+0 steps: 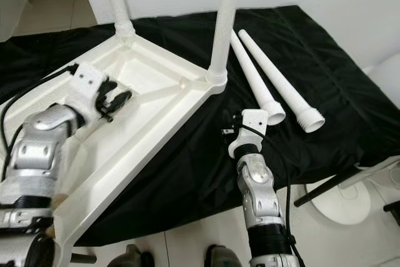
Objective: Building children table
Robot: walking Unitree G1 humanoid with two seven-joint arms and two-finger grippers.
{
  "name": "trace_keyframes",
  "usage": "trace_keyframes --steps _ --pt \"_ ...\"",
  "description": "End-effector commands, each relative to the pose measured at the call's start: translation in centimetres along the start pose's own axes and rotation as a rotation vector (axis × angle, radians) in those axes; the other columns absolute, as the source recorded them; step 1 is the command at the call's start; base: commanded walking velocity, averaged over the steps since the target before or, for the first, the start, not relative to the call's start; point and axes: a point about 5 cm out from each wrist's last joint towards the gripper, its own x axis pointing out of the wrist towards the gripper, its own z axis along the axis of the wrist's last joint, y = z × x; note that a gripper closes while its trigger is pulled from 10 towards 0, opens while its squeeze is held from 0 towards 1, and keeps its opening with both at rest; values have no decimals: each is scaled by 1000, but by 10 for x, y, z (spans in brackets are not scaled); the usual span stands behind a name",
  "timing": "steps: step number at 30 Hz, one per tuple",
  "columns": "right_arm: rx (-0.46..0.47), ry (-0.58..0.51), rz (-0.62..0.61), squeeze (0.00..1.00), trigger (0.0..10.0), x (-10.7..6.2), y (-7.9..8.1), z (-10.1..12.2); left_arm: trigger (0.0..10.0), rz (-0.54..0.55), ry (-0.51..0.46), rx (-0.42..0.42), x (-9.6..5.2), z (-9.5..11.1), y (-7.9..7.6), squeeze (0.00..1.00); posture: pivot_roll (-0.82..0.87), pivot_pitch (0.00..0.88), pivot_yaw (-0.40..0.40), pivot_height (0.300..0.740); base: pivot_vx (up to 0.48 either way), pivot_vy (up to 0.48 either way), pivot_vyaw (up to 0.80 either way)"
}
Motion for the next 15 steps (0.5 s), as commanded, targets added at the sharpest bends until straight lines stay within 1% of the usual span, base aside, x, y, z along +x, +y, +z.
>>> trace_keyframes --steps 1,2,3,4,5,6,7,9,10,12,13,14,15 --pt "-6 15 2 0 10000 -2 1 -4 10000 -112 24 8 -13 -3 -5 0 -78 93 46 740 0 0 0" --pt "-6 15 2 0 10000 -2 1 -4 10000 -112 24 8 -13 -3 -5 0 -78 93 46 740 0 0 0" --pt "-7 17 4 0 10000 -1 1 -4 10000 -154 29 3 -21 -5 -7 0 -75 93 45 740 0 0 0" --pt "-9 19 7 0 10000 -1 1 -5 10000 -181 50 -9 -27 -9 -9 180 -68 95 38 740 0 0 0" --pt "-9 19 7 0 10000 -1 1 -5 10000 -181 50 -9 -27 -9 -9 180 -68 95 38 740 0 0 0" --pt "-9 20 13 0 10000 0 1 -5 10000 -206 81 -32 -31 -14 -12 1000 -63 95 35 740 0 0 0" --pt "-9 20 13 0 10000 0 1 -5 10000 -206 81 -32 -31 -14 -12 1000 -63 95 35 740 0 0 0" --pt "-10 22 22 0 10000 1 2 -5 10000 -280 128 -24 -38 -23 -25 1000 -62 95 28 740 0 0 0" --pt "-10 22 22 0 10000 1 2 -5 10000 -280 128 -24 -38 -23 -25 1000 -62 95 28 740 0 0 0" --pt "-10 22 25 0 10000 1 3 -5 10000 -306 142 -10 -41 -25 -30 1000 -62 95 28 740 0 0 0" --pt "-10 22 26 0 10000 1 3 -5 10000 -317 144 -17 -42 -26 -32 0 -61 94 27 740 0 0 0" --pt "-12 24 29 0 10000 1 3 -5 10000 -359 153 -27 -44 -28 -37 0 -60 93 25 740 0 0 0" --pt "-12 24 29 0 10000 1 3 -5 10000 -359 153 -27 -44 -28 -37 0 -60 93 25 740 0 0 0"
